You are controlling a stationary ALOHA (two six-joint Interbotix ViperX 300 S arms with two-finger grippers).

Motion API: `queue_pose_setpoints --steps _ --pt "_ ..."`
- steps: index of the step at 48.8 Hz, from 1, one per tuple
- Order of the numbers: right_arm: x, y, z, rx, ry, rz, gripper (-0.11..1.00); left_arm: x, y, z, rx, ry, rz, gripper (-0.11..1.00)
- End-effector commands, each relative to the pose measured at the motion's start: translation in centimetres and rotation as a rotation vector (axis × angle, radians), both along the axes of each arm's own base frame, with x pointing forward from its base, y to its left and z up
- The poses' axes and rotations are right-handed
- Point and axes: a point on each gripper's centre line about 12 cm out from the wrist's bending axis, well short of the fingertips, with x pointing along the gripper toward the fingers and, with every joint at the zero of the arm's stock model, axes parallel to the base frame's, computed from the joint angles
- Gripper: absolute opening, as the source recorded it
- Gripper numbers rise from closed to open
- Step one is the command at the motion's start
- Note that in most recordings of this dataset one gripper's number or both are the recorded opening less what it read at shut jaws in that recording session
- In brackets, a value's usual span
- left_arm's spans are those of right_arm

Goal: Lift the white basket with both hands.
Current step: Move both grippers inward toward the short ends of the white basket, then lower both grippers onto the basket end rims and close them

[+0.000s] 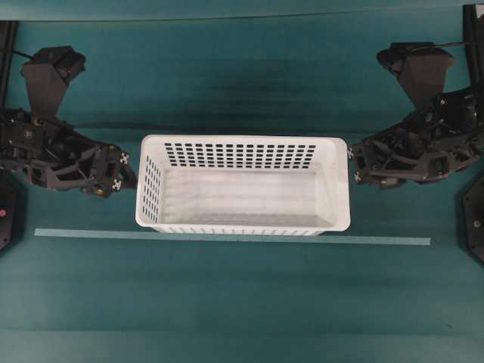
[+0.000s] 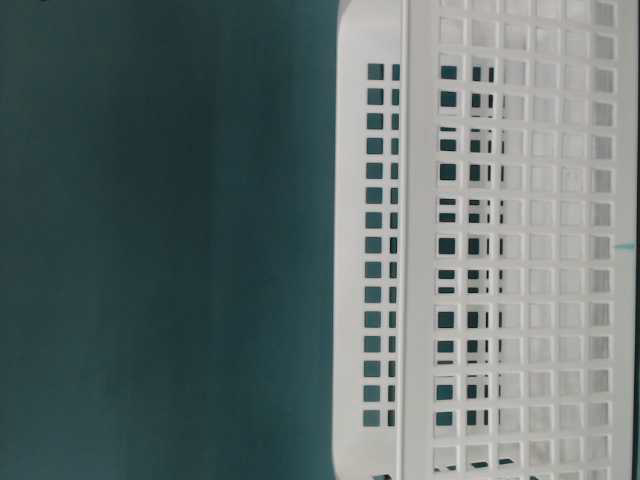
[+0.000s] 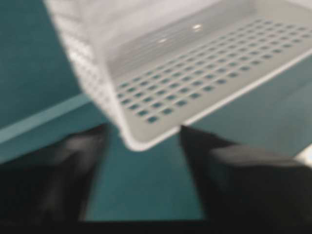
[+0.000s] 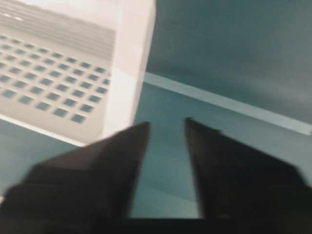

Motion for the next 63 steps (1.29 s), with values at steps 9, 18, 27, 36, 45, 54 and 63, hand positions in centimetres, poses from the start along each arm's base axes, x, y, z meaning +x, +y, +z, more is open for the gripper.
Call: queue_pose_setpoints --steps 9,18,27,36,45,54,63 --pt "2.1 -0.5 -2.1 0.041 -0.001 -0.138 0.94 1.8 0.3 -0.7 -0.045 0.001 0.070 0.98" --pt "3.7 -0.8 -3.5 0.048 -0.031 -0.185 0.93 2.1 0.6 -1.6 -0.074 0.030 0.123 0.95" --pt "4.9 -0.8 -5.5 0.051 0.003 -0.189 0.93 3.1 1.2 -3.9 -0.088 0.105 0.162 0.95" --pt "5.3 -0.6 -7.0 0.053 0.040 -0.181 0.93 4.1 1.4 -6.3 -0.084 0.167 0.157 0.95" --pt "5.2 -0.3 -8.5 0.052 0.074 -0.174 0.93 4.7 1.5 -8.3 -0.087 0.184 0.164 0.95" --pt "5.4 0.1 -10.2 0.047 0.083 -0.164 0.93 5.3 1.7 -9.9 -0.085 0.202 0.162 0.95" --pt "6.0 0.0 -10.9 0.037 0.045 -0.164 0.93 6.0 1.7 -10.6 -0.086 0.173 0.161 0.95"
